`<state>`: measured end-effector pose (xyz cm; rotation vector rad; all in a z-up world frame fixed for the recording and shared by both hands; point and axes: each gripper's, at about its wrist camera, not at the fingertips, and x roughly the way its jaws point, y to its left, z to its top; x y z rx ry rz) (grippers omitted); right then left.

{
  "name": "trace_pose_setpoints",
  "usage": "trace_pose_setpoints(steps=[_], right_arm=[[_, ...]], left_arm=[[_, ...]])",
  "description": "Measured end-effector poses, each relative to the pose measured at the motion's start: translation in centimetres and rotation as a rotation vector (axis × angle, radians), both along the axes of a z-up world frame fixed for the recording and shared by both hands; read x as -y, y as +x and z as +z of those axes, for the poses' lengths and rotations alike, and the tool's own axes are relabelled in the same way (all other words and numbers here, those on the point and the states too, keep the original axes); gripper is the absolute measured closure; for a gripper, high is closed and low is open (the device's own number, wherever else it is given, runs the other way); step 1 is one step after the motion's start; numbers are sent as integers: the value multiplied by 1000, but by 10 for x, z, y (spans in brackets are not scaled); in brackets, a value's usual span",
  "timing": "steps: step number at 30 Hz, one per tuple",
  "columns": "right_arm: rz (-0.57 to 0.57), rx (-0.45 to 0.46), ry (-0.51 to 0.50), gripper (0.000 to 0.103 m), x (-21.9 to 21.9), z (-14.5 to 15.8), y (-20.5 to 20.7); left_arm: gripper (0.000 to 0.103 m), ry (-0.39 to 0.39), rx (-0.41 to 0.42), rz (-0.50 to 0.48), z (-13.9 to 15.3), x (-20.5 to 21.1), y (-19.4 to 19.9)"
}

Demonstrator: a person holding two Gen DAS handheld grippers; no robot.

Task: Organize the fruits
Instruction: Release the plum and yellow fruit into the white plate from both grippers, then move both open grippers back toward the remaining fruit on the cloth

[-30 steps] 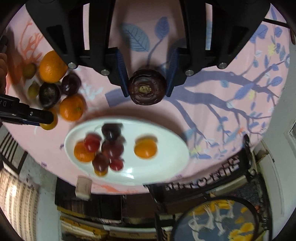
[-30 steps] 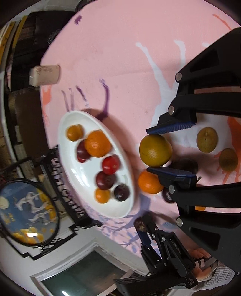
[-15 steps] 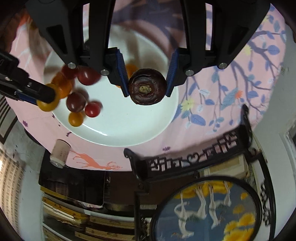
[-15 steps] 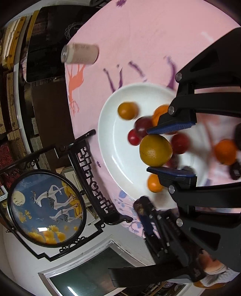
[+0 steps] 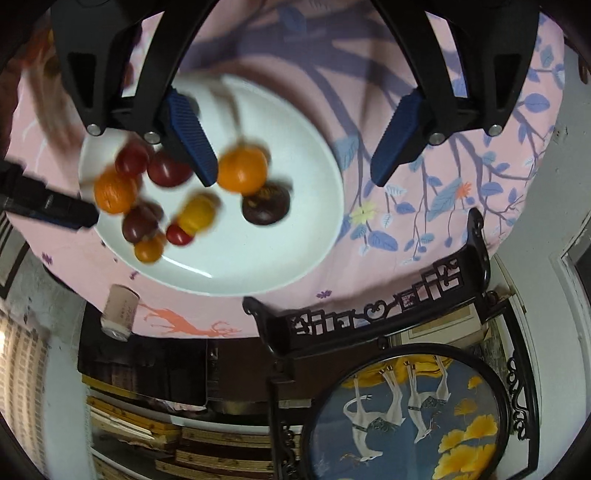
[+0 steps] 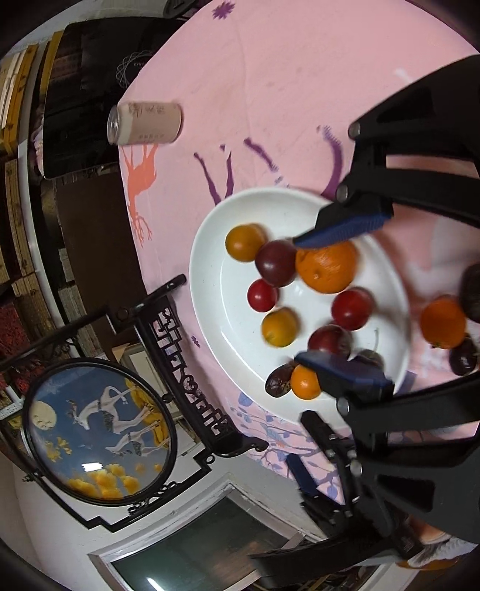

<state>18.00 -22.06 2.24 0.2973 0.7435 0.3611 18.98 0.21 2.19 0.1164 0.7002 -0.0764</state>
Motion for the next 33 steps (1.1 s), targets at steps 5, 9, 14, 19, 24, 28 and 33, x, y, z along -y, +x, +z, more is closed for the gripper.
trace_pose_setpoints(steps=[5, 9, 14, 19, 24, 28, 33], right_arm=[[-2, -24, -21, 42, 12, -10, -25], [-37, -21, -28, 35, 29, -15, -51], [-82, -12, -13, 29, 47, -15, -73], [-116, 17, 11, 14, 59, -12, -93], [-119, 20, 23, 14, 62, -12, -101], [-142, 7, 14, 8, 64, -14, -101], [-156, -12, 7, 7, 64, -18, -99]], left_arm=[[14, 6, -23, -33, -10, 9, -27], [11, 28, -25, -105, -15, 24, -59], [8, 59, 15, -213, -15, 47, -101], [4, 83, 40, -292, -18, 65, -135], [3, 161, 29, -323, -30, 83, -144], [3, 171, -2, -303, -35, 80, -138], [2, 138, 20, -201, -26, 54, -130]])
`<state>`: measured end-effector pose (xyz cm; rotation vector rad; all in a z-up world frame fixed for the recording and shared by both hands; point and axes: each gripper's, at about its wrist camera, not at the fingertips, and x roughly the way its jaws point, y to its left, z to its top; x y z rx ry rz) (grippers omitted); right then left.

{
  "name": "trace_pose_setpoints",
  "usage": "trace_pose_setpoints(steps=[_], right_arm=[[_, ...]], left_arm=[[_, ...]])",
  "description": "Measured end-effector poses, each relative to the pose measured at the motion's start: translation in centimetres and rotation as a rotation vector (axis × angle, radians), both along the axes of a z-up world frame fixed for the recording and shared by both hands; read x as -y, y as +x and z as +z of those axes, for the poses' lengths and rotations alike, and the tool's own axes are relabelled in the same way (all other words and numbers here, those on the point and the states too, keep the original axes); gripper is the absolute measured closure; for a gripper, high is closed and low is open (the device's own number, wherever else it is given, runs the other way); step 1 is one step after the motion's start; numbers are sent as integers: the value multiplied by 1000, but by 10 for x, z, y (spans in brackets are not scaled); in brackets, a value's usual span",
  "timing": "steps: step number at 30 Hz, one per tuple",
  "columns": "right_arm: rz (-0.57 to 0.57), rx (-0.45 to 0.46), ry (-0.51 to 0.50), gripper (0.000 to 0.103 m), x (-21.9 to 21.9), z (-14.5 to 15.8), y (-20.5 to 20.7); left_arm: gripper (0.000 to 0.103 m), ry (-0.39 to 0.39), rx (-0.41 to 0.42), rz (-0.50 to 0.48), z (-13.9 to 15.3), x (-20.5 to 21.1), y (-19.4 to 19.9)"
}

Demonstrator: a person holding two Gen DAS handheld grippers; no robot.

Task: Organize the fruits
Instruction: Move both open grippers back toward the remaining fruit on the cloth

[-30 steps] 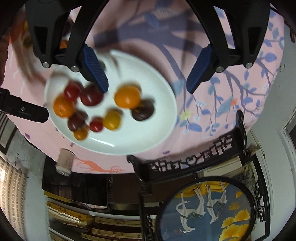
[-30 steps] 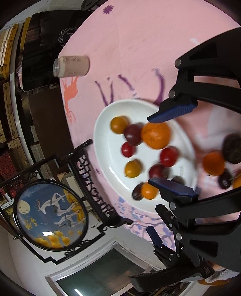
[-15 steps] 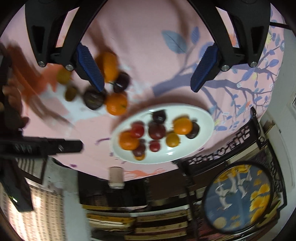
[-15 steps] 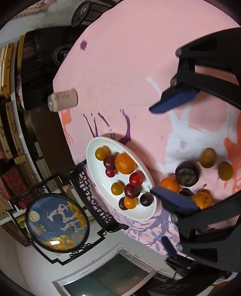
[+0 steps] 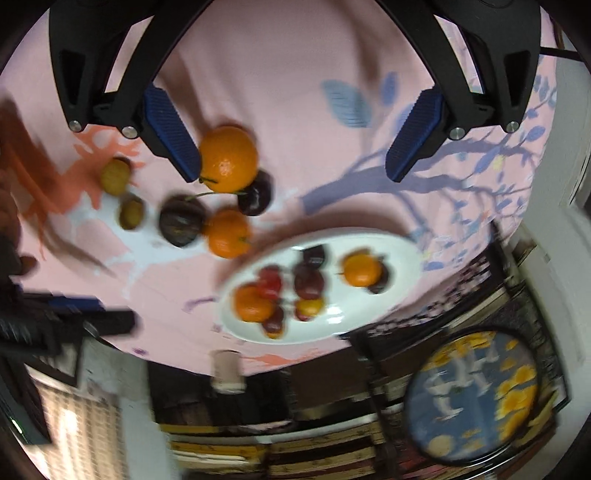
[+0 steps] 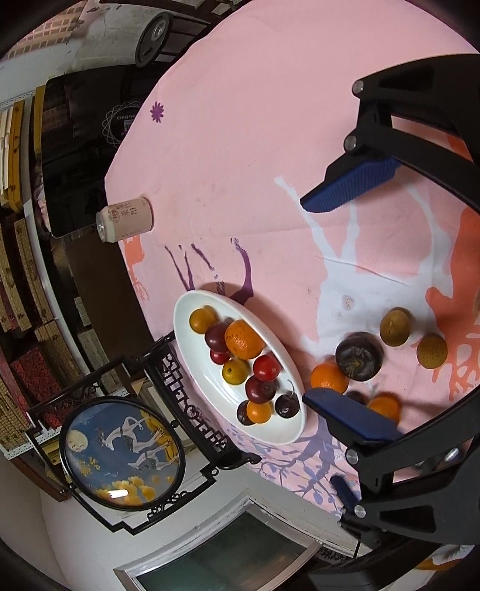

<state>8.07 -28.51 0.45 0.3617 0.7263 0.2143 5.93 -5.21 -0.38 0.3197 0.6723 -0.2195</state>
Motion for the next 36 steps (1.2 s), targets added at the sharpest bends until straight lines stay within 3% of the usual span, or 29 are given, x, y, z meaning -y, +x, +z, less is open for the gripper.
trace_pose_setpoints(steps=[4, 7, 10, 12, 15, 17, 21, 25, 31, 33, 36], right_arm=[[8, 1, 12, 7, -1, 0, -1], [6, 3, 14, 7, -1, 1, -3], [-3, -14, 8, 7, -1, -2, -5], [-5, -25, 12, 7, -1, -3, -6], [-13, -21, 17, 7, 1, -3, -8], [-21, -19, 12, 1, 1, -3, -9], [-24, -30, 7, 1, 1, -5, -7], [-26, -28, 9, 1, 2, -6, -7], [-20, -29, 12, 1, 2, -5, -7], [-20, -27, 14, 1, 2, -5, -7], [-11, -24, 15, 1, 1, -5, -8]], left_arm=[[2, -52, -30, 160, 1, -40, 11], [2, -143, -51, 189, 5, -61, 11], [2, -175, -41, 154, 8, -61, 5], [2, -168, -33, 98, 7, -50, -1], [2, -96, -24, -6, 1, -22, -9], [2, -61, -25, -50, -3, -8, -13], [2, 8, -64, -109, -15, 16, -7], [2, 52, -112, -25, -24, 11, 11], [2, -114, -97, 128, -7, -43, 18], [2, -131, -104, 116, -7, -44, 17], [2, -67, -97, 66, -12, -28, 13]])
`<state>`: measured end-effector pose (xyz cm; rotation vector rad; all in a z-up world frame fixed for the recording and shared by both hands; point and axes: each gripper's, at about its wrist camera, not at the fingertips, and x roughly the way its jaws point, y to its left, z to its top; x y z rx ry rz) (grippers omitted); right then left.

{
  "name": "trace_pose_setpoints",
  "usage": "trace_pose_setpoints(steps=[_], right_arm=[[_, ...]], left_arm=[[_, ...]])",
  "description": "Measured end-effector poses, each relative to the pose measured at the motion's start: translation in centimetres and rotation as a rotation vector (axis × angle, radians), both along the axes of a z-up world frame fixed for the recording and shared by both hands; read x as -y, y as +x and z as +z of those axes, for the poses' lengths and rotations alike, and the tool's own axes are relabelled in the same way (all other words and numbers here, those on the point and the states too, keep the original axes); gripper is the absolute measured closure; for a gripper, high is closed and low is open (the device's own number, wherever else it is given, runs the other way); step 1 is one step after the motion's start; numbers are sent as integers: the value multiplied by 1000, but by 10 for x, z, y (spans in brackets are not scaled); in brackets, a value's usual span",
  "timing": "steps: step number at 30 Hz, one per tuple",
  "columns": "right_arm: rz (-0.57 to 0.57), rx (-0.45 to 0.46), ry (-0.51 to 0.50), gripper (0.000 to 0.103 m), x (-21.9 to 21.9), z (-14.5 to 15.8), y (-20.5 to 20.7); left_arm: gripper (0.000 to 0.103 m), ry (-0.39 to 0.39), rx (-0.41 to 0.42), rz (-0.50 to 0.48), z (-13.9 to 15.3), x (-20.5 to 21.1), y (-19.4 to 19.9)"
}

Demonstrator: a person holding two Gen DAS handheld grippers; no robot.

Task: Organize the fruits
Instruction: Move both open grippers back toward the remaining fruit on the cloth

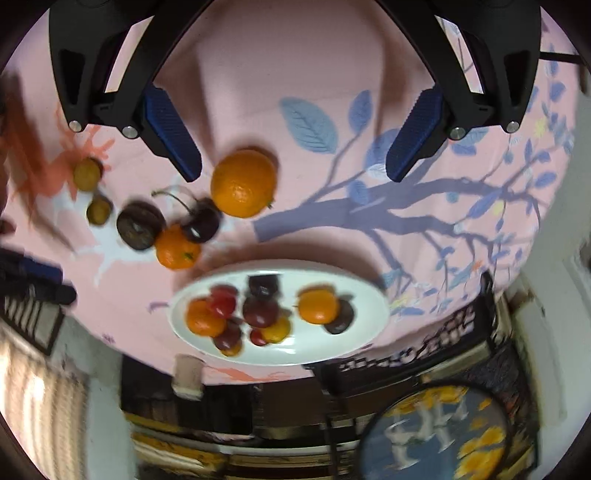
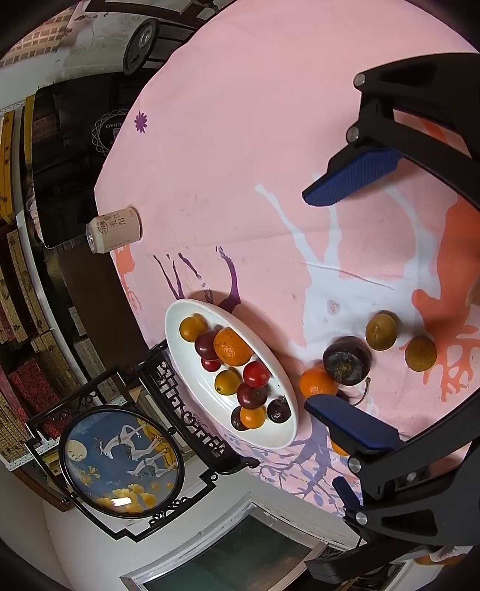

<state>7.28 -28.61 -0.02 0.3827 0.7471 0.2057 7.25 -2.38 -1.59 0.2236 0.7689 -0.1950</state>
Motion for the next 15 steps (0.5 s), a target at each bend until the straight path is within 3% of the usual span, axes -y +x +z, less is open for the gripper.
trace_pose_setpoints(steps=[2, 6, 11, 14, 15], right_arm=[[8, 2, -5, 1, -2, 0, 0], [18, -4, -14, 1, -5, -1, 0], [23, -4, -25, 1, -7, -3, 1], [27, 1, -29, 1, -8, -3, 1], [29, 3, -34, 1, -9, -3, 1]], left_arm=[[2, 24, -1, -35, -2, 10, -1], [5, -44, -21, -51, -1, 5, 4], [8, -57, -34, -100, -2, 14, 5], [29, -34, -48, -150, -5, 27, 3], [42, -34, -63, -159, -7, 28, 4]])
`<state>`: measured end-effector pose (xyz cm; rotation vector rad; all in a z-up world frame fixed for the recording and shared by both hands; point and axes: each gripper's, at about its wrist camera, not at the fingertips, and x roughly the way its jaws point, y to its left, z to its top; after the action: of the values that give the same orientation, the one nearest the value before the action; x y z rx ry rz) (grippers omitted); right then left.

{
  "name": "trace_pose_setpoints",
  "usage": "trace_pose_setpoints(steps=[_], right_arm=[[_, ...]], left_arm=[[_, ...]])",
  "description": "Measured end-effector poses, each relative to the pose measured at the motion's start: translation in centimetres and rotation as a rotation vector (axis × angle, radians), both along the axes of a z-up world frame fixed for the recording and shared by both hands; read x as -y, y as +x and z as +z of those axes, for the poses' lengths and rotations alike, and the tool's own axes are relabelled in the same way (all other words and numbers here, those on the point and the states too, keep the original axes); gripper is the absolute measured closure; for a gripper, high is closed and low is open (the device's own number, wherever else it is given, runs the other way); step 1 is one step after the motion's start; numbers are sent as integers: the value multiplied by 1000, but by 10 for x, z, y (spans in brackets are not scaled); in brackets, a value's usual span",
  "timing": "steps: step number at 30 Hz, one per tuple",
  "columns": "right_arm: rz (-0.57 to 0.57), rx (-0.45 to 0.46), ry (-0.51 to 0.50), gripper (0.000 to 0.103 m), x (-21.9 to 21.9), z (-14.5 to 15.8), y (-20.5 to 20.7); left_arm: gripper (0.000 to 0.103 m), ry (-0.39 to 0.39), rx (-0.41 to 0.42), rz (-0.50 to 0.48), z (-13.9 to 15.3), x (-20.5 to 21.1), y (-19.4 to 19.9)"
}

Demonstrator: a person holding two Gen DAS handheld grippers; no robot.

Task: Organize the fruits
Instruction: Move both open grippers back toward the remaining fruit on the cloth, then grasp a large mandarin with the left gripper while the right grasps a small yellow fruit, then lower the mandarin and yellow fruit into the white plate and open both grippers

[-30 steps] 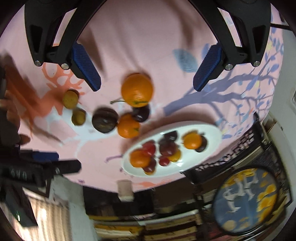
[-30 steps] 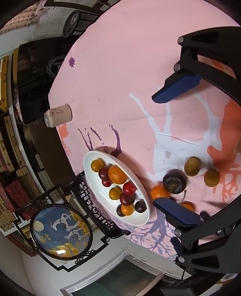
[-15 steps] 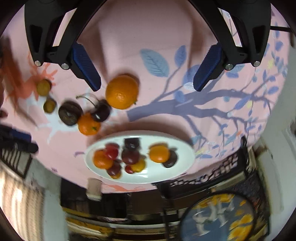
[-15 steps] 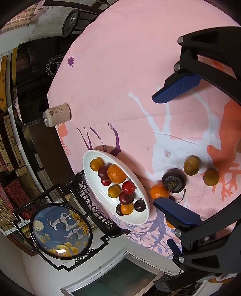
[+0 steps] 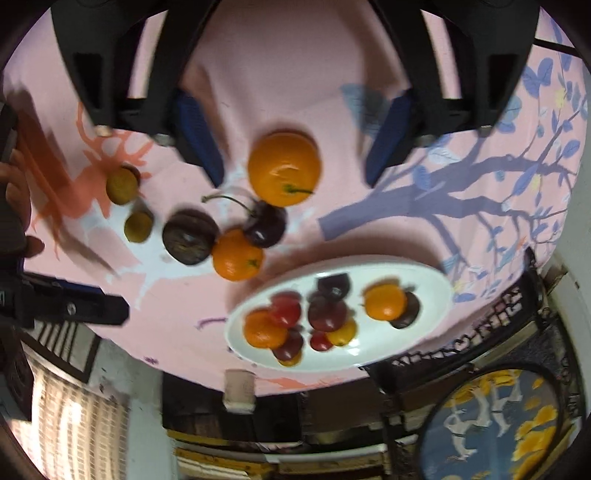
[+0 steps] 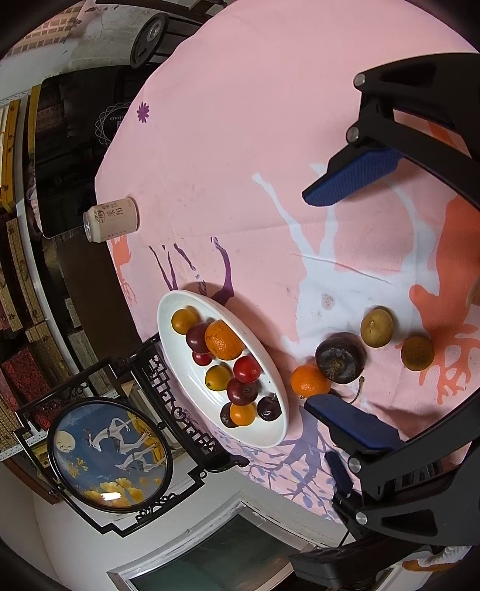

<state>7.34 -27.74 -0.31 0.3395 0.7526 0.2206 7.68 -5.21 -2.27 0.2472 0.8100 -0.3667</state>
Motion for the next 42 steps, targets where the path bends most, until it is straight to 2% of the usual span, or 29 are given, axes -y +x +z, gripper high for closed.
trace_pose_setpoints(steps=[1, 2, 5, 9, 11, 14, 16, 17, 22, 25, 27, 28, 29, 33, 39, 42], right_arm=[[3, 1, -4, 1, -1, 0, 0], [6, 3, -5, 1, -1, -1, 0], [31, 12, -14, 1, -6, -1, 0], [79, 15, -42, 1, -15, -3, -5], [105, 3, -60, 1, -20, -6, -12], [156, 17, -115, 3, -30, -9, -31], [188, 55, -124, 16, -33, -4, -46], [202, 63, -125, 20, -34, -3, -51], [247, 23, -136, 42, -42, -9, -50], [279, -2, -159, 52, -50, -14, -47], [312, -50, -191, 53, -60, -21, -42], [329, -79, -197, 60, -63, -26, -38], [334, -86, -200, 61, -65, -28, -36], [326, -74, -174, 77, -61, -27, -38], [306, -15, -127, 77, -52, -15, -42], [293, 20, -118, 77, -49, 0, -34]], left_arm=[[57, -9, -30, -6, -3, 0, 4], [62, -28, -61, -7, -6, -2, 7], [62, -62, -71, 8, -4, -8, 8], [62, -32, -12, 87, 3, -20, 6], [62, -40, -16, 144, 4, -32, 9], [62, -64, -35, 180, 4, -41, 13], [62, -52, -32, 175, 4, -39, 13], [61, -45, -30, 169, 4, -38, 12], [60, -29, -25, 151, 2, -33, 10], [60, -31, -31, 148, 1, -33, 10], [60, -22, -39, 145, -1, -31, 11], [60, -17, -45, 143, -3, -30, 12], [60, -13, -48, 142, -3, -29, 12], [60, -25, -57, 143, -4, -31, 13], [62, -56, -15, 143, 5, -33, 7], [62, -105, 4, 154, 17, -39, 8]])
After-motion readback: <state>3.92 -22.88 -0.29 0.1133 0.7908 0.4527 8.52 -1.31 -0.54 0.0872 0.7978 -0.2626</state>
